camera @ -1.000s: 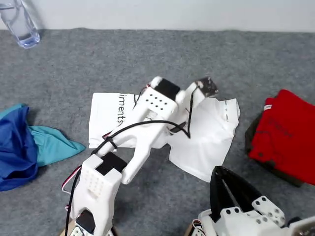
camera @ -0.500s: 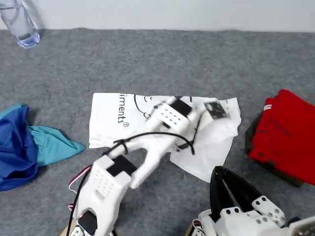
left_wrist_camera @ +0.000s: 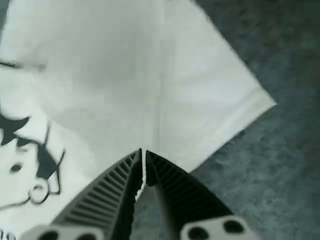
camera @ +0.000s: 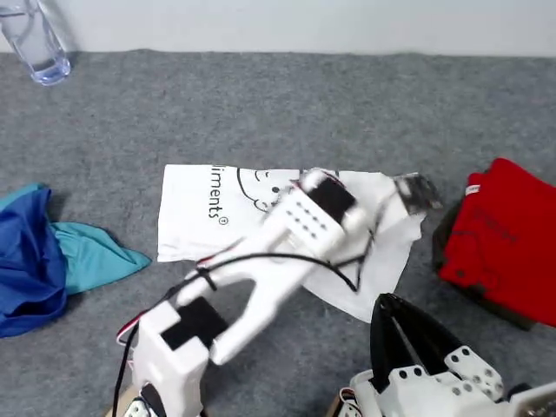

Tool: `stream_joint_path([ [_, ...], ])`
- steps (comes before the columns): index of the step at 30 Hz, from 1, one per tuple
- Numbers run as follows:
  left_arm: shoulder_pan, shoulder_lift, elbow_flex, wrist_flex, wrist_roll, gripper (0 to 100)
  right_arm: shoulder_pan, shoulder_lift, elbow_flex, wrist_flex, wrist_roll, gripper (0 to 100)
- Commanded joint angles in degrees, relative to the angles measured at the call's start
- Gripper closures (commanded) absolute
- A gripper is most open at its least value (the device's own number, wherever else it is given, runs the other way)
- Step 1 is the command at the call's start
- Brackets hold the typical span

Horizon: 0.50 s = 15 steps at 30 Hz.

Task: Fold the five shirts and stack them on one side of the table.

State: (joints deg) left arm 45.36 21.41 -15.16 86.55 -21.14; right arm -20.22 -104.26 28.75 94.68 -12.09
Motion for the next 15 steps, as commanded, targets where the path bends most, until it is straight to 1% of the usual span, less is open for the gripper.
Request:
stream_joint_path([
  [1,4.92,0.09,-0.04,1.14,-3.08,96,-0.48,0.31,-0.26,0.22,0.62,98.7],
  [4,5.71,4.40,-0.22,0.88,-3.43,88,-0.48,0.31,-0.26,0.31,0.62,98.7],
  [6,5.80,7.03,-0.40,0.88,-3.69,84,-0.48,0.31,-0.26,0.48,0.62,98.7],
  [9,5.80,9.58,-0.48,-0.79,-5.71,84,-0.57,0.31,-0.26,0.48,0.62,98.7],
  [12,5.89,11.08,-0.48,-2.64,-5.89,83,-0.57,0.31,-0.26,0.48,0.62,98.7],
  [15,5.80,12.66,-0.48,-4.57,-5.71,81,-0.57,0.31,-0.26,0.48,0.62,98.7],
])
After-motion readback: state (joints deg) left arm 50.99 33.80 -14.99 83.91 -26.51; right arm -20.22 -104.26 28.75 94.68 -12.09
